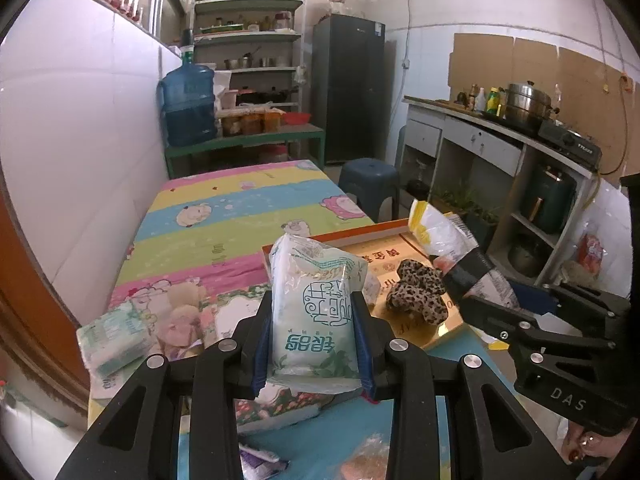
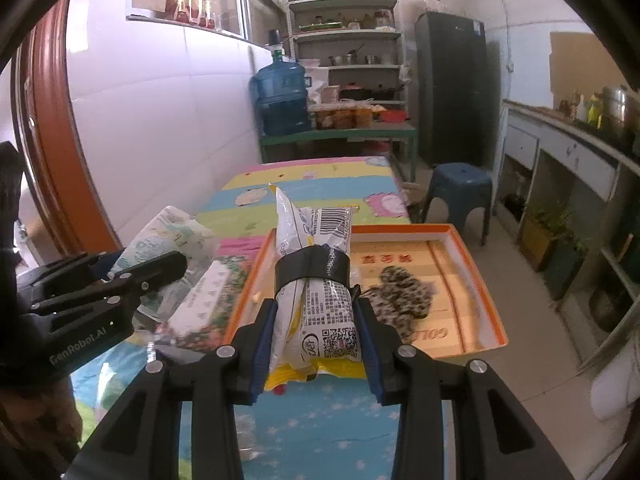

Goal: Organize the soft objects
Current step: 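Lift and carry the tissue pack and snack bag toward the orange box, then lower the tissue pack into the box with the left tool while the right tool releases the snack bag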

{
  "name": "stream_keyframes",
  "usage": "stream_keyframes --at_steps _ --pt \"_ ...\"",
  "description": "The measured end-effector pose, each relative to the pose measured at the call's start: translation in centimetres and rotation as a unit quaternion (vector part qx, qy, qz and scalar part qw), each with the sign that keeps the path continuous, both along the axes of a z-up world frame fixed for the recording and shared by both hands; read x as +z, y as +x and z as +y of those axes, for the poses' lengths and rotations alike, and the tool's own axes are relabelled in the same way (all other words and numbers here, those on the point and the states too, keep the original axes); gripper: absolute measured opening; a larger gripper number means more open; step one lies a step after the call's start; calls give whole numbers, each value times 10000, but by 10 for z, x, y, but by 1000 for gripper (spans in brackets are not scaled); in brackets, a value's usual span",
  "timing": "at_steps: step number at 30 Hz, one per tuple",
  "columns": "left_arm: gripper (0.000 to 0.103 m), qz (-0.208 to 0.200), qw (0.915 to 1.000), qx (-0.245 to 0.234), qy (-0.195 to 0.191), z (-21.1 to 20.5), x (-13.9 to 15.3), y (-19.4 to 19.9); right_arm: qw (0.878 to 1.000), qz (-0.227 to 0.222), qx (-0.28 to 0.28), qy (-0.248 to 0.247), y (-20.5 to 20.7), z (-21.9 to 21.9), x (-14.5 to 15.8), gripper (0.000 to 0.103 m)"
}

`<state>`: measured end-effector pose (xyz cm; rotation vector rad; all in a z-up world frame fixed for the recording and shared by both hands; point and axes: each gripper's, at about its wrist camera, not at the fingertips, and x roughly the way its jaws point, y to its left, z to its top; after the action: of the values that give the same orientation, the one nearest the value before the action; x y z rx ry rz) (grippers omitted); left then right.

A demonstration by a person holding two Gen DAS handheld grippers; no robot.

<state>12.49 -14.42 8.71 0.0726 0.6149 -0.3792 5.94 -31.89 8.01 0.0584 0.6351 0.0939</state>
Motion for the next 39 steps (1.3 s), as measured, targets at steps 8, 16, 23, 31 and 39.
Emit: stream_keyframes --at_steps 8,16,23,31,39 --pt "36 84 9999 1 67 -21 -9 15 9993 -133 -223 -275 5 -17 -3 40" --pt "36 276 9996 -23 47 -43 -20 38 9990 -18 -412 -180 18 -44 -14 40" --pt "36 513 9987 -33 -27 -53 -36 56 9985 168 -522 -45 31 -67 -31 40" --pt "36 859 9962 -75 -115 -65 -60 74 9977 403 -532 105 50 -78 -50 40" --pt "36 1102 9938 -120 -90 -79 -85 89 9963 677 -504 166 75 -78 -73 40"
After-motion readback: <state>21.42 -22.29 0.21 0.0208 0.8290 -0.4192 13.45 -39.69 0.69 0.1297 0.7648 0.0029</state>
